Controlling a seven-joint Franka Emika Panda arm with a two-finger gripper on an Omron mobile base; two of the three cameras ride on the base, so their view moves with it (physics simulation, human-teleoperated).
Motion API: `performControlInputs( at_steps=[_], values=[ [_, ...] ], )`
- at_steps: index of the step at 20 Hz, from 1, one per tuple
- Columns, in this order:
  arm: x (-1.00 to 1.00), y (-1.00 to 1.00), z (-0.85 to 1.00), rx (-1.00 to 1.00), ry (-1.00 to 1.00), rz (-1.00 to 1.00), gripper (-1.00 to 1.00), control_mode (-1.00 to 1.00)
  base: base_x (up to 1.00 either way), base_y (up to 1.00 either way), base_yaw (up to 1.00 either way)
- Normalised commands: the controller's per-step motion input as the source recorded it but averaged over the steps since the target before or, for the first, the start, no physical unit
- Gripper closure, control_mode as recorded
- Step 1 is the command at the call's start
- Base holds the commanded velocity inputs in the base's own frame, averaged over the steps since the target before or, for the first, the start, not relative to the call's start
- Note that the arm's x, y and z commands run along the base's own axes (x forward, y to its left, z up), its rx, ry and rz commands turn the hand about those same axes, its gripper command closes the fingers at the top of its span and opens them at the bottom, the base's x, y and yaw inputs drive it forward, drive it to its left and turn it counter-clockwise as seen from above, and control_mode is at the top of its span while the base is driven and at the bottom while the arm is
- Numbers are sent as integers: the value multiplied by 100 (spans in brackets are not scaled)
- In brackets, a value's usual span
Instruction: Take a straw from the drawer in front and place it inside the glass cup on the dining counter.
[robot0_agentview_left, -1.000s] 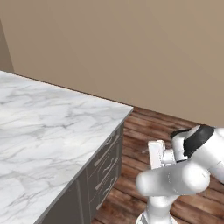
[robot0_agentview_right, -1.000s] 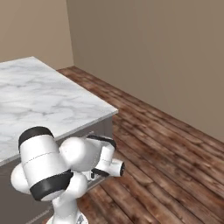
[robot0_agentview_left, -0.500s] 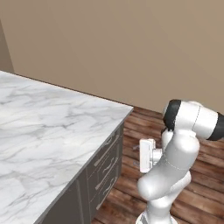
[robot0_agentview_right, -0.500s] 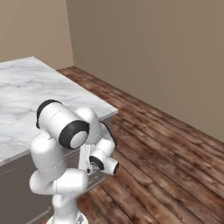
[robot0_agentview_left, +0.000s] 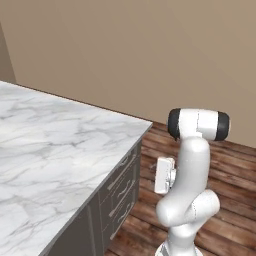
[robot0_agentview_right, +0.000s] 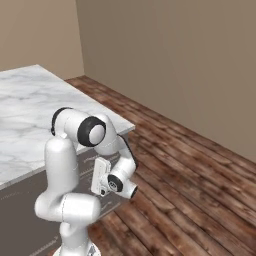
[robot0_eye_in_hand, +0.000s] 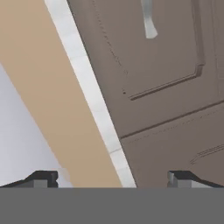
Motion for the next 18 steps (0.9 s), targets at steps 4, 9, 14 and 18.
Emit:
performControlInputs(
  at_steps=[4,9,14,18],
  values=[
    [23,34,0,2,-17,-2,-100,-100,0,0,0],
    [39,11,0,0,-4,-5,-100,-100,0,0,0],
    [18,0,0,1,0,-4,-100,-100,0,0,0],
    [38,5,-1,0,0,-5,-100,-100,0,0,0]
  ],
)
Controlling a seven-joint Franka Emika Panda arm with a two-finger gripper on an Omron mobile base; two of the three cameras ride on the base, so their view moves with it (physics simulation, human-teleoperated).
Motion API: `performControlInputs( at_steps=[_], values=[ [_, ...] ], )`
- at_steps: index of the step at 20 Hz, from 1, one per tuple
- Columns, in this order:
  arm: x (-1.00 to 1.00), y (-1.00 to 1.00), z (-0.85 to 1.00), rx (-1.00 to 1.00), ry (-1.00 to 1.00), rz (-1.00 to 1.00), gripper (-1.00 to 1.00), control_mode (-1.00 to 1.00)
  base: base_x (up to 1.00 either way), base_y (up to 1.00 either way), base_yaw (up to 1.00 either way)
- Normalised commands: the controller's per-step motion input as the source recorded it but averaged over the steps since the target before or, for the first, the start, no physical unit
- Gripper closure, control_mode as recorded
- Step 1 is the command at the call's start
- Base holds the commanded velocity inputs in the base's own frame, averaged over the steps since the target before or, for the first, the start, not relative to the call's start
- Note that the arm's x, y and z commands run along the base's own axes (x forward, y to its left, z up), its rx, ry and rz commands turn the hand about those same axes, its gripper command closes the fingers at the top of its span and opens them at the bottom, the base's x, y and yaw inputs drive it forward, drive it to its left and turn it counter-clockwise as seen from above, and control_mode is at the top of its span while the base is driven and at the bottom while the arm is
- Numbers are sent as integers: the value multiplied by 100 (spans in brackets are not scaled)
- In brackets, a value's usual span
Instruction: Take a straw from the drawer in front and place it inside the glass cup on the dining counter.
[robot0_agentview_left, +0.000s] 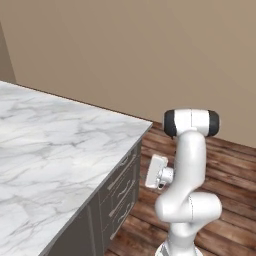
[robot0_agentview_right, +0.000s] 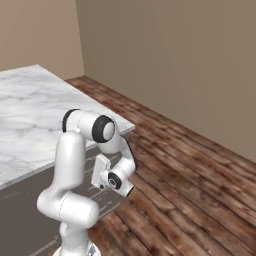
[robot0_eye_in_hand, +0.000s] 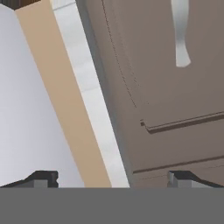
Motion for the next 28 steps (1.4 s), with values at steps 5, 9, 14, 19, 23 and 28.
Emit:
performControlInputs(
  at_steps=[5,9,14,19,23,28],
  values=[
    [38,16,-15,-1,0,-6,-100,-100,0,0,0],
    [32,28,-26,-1,0,-4,-100,-100,0,0,0],
    [40,29,-18,-1,0,-5,-100,-100,0,0,0],
    [38,4,-43,0,0,-1,-100,-100,0,0,0],
    [32,0,-48,0,0,0,-100,-100,0,0,0],
    [47,0,-31,0,0,0,-100,-100,0,0,0]
  ],
)
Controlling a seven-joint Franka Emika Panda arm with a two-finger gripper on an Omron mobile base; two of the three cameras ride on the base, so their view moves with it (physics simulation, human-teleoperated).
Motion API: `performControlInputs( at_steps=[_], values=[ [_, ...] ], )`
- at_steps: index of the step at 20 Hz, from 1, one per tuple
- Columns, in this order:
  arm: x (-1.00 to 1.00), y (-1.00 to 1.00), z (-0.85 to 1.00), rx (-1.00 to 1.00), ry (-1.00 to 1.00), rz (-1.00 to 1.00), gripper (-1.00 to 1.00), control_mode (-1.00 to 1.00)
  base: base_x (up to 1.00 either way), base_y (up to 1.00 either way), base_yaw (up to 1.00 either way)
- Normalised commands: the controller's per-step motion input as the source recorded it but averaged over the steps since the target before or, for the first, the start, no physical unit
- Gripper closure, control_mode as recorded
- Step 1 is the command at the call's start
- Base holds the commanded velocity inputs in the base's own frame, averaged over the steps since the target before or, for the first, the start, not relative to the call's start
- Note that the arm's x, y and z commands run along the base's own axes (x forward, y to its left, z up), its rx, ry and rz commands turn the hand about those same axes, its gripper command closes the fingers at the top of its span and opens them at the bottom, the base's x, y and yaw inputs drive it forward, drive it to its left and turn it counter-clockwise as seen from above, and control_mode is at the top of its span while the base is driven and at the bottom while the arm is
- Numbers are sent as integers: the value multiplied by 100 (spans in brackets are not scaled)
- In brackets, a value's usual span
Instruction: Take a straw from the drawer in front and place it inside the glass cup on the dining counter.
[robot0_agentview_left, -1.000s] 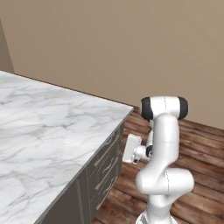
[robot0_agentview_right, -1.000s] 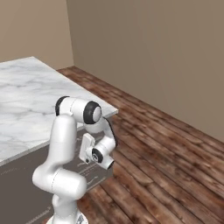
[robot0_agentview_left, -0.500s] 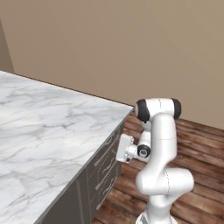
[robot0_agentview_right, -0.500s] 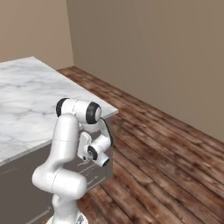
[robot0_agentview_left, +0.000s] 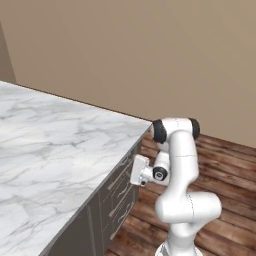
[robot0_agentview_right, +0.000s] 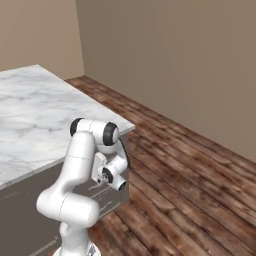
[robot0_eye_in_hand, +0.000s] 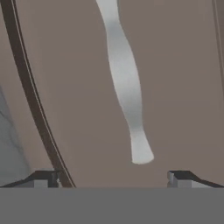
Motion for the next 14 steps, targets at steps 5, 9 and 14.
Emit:
performControlInputs(
  at_steps=[5,9,14],
  values=[
    [54,0,-22,1,0,0,-100,-100,0,0,0],
    [46,0,-30,0,0,0,-100,-100,0,0,0],
    [52,9,-21,0,0,0,-100,-100,0,0,0]
  ],
)
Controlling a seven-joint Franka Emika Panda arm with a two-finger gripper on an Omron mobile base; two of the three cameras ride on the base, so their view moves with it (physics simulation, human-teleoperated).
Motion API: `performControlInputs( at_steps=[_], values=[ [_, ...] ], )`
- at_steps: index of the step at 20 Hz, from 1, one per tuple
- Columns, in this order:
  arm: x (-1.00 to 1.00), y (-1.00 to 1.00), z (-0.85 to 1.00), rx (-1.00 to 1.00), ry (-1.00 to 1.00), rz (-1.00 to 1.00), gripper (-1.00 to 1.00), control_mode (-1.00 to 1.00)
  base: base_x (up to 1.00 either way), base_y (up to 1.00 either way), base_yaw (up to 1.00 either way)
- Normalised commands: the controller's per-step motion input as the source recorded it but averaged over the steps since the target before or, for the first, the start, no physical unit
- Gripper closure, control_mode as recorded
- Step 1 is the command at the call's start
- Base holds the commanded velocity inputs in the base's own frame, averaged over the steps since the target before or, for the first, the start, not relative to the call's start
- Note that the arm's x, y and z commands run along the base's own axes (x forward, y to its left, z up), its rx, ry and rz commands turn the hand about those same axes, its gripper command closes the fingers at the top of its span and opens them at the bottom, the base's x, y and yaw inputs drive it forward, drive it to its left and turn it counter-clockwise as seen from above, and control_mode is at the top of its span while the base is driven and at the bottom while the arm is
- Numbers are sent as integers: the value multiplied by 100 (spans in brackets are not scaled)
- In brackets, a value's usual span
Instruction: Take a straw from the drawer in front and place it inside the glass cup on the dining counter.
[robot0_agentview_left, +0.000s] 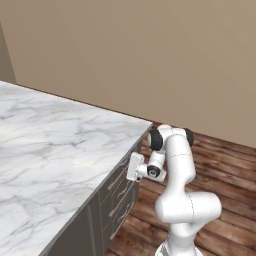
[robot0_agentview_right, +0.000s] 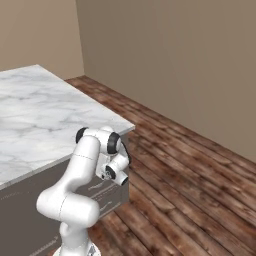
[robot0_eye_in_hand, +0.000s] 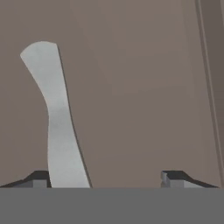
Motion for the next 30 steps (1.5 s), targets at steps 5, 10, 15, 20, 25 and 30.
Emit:
performControlInputs(
  at_steps=[5,10,15,20,25,30],
  values=[
    [40,19,-24,0,0,0,-100,-100,0,0,0],
    [19,38,-24,-1,0,0,100,-100,0,0,0],
    [9,30,-16,0,0,-4,100,-100,0,0,0],
    [0,5,-6,-1,2,-2,100,-100,0,0,0],
    [0,-26,-5,0,0,0,100,-100,0,0,0],
    [-13,-68,-4,0,0,1,100,-100,0,0,0]
  ],
)
